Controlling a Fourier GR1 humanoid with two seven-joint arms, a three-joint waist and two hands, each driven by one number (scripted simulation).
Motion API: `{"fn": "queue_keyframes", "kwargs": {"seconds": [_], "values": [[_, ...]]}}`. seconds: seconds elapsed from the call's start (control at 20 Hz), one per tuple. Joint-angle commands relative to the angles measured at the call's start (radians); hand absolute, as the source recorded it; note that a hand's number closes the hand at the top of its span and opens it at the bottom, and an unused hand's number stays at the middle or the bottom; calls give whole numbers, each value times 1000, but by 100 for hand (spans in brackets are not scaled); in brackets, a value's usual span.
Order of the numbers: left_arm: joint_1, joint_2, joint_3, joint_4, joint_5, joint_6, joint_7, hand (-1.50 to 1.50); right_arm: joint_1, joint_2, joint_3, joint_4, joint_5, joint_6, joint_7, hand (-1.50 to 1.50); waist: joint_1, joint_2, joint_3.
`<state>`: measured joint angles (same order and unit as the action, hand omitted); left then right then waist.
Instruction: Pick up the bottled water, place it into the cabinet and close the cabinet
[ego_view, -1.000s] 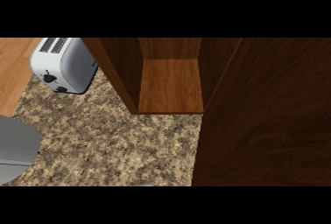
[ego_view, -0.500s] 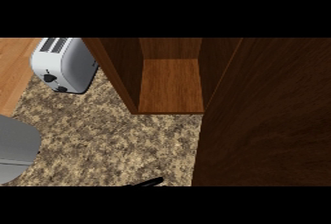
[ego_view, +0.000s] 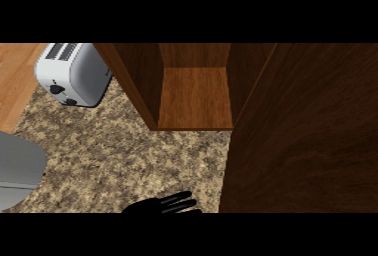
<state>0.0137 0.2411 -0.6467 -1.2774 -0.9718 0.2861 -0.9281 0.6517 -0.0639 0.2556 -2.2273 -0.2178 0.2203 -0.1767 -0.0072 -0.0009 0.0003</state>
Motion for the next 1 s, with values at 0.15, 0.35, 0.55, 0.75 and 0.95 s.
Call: {"fn": "queue_keyframes", "kwargs": {"seconds": [0.15, 0.35, 0.55, 0.75, 0.95], "values": [[-55, -20, 26, 49, 7, -134, 5, -150, -71, -9, -50, 83, -28, 4, -10, -150, 4, 1, 0], [-127, -107, 46, 188, -7, -136, 4, -150, -46, 18, 36, 81, 43, -19, -37, -150, -1, 1, 0], [-117, -100, 35, 194, -18, -189, -3, -150, -72, -8, 9, 72, 11, -13, -3, -150, 2, 0, 0], [-142, -169, 37, 357, -77, -80, -32, -150, -35, -11, 22, 53, 12, -17, -24, -150, -1, 1, -1], [-127, -131, 30, 281, -115, -132, -8, 150, -100, 3, -2, 128, 5, -34, -32, -150, 4, 0, 0]]}}
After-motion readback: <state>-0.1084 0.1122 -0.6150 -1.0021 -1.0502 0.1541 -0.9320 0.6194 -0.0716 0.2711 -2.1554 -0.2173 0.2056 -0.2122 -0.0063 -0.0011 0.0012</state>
